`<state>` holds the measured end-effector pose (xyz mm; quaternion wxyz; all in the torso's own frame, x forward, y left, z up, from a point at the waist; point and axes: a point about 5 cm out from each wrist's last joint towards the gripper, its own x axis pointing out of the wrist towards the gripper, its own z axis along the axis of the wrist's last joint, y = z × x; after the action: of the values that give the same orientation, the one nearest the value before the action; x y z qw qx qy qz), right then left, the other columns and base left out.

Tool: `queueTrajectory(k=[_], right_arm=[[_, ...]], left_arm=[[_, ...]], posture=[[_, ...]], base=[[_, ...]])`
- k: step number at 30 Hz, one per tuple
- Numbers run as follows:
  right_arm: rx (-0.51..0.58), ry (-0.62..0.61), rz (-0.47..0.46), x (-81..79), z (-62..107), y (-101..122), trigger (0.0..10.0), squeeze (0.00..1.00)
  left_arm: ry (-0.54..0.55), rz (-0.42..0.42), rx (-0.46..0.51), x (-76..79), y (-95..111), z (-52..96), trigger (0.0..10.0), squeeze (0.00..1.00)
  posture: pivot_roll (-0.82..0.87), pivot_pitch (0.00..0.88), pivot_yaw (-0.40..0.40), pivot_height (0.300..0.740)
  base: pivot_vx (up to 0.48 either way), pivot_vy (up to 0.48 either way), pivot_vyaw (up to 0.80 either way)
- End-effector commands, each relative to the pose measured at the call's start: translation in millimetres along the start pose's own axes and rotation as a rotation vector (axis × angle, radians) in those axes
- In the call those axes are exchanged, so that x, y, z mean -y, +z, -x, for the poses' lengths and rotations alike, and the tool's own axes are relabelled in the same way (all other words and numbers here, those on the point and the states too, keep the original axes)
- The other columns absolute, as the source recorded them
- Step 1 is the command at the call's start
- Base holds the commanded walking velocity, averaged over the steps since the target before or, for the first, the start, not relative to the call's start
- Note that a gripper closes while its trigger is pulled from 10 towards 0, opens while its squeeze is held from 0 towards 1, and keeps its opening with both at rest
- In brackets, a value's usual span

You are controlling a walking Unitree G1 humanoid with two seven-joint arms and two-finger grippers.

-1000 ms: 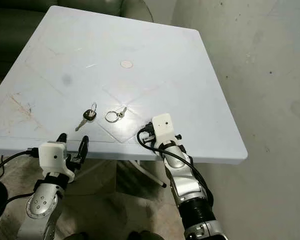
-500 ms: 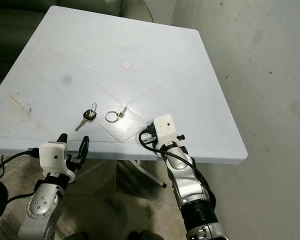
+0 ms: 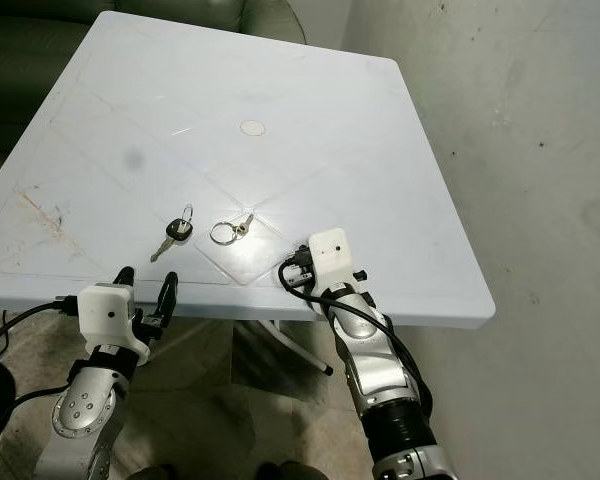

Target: Hang keys on a hook

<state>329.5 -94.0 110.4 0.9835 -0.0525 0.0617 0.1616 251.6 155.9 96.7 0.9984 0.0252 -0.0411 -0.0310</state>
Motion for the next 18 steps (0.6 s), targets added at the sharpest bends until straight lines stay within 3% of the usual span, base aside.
queueTrajectory(k=[1,3,4,6,7,18], right_arm=[[-0.003,-0.032,-0.021,7.4,1.1,0.7,10.0,1.00],[0.005,-0.028,-0.015,7.7,1.0,1.5,10.0,1.00],[0.005,-0.018,-0.009,7.5,1.2,1.6,10.0,0.35],[0.004,-0.013,-0.005,7.5,1.4,1.8,10.0,0.35],[0.004,-0.014,-0.015,8.3,2.0,1.5,10.0,0.00],[0.050,-0.005,-0.045,14.3,4.7,6.9,10.0,0.00]], left_arm=[[-0.007,0.001,-0.014,1.8,-2.0,2.8,10.0,0.00],[-0.008,0.001,-0.014,2.0,-2.0,2.8,10.0,0.00],[-0.009,0.002,-0.014,2.2,-1.9,2.8,10.0,0.00],[-0.010,0.001,-0.014,2.3,-1.8,2.9,10.0,0.00],[-0.009,0.001,-0.015,2.5,-2.0,2.9,10.0,0.00],[-0.013,0.001,-0.017,3.3,-2.6,3.2,10.0,0.00]], posture=[[-0.01,0.187,-0.174,0.740],[-0.01,0.187,-0.174,0.740],[-0.01,0.188,-0.173,0.740],[-0.01,0.188,-0.173,0.740],[-0.01,0.189,-0.173,0.740],[-0.02,0.189,-0.171,0.740]], base=[[0.000,0.000,0.00],[0.000,0.000,0.00],[0.000,0.000,0.00],[0.000,0.000,0.00],[0.000,0.000,0.00],[0.000,0.000,0.00]])
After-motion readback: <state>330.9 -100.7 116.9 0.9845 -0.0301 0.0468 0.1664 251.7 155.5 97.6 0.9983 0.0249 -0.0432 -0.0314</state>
